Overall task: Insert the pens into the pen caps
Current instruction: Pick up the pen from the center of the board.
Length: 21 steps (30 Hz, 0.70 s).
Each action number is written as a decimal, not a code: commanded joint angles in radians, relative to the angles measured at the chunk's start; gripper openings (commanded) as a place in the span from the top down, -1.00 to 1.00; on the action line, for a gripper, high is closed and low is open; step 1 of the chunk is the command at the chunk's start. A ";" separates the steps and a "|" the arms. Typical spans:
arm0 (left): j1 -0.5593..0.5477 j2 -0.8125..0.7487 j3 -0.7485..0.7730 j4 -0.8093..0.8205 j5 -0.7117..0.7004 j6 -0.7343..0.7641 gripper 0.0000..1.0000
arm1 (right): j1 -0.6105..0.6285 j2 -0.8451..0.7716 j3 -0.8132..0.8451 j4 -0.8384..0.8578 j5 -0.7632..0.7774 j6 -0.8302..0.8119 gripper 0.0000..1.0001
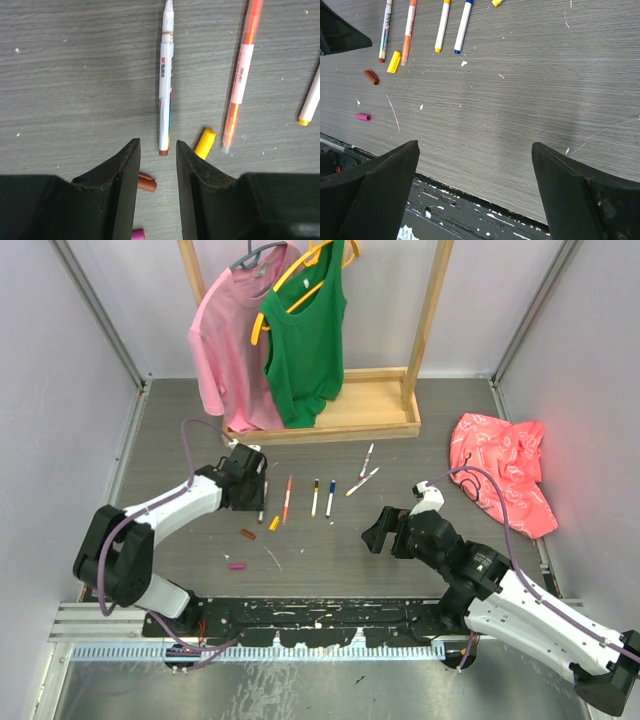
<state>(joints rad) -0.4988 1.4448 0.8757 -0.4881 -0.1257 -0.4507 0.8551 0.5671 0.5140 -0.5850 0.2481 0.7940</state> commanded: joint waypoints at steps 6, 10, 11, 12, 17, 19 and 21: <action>0.017 0.144 0.140 0.037 0.026 0.061 0.28 | -0.001 -0.022 0.002 0.024 -0.010 0.008 -0.99; 0.020 0.182 0.144 0.049 0.024 0.068 0.29 | -0.002 -0.025 -0.001 0.019 -0.005 0.008 -0.99; 0.020 0.192 0.146 0.049 0.023 0.070 0.28 | -0.002 -0.024 0.000 0.019 -0.006 0.008 -0.99; 0.022 0.200 0.147 0.051 0.023 0.070 0.29 | -0.002 -0.023 0.001 0.019 -0.006 0.008 -0.99; 0.025 0.237 0.147 0.061 0.031 0.069 0.31 | -0.002 -0.016 0.010 0.018 -0.004 -0.004 -0.99; 0.025 0.247 0.149 0.063 0.037 0.069 0.33 | -0.003 -0.014 0.011 0.017 -0.003 -0.005 -0.99; 0.025 0.258 0.148 0.064 0.043 0.068 0.36 | -0.002 -0.011 0.011 0.017 -0.005 -0.006 -0.99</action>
<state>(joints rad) -0.4820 1.6859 0.9943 -0.4599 -0.1005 -0.3985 0.8551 0.5549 0.5133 -0.5884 0.2420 0.7952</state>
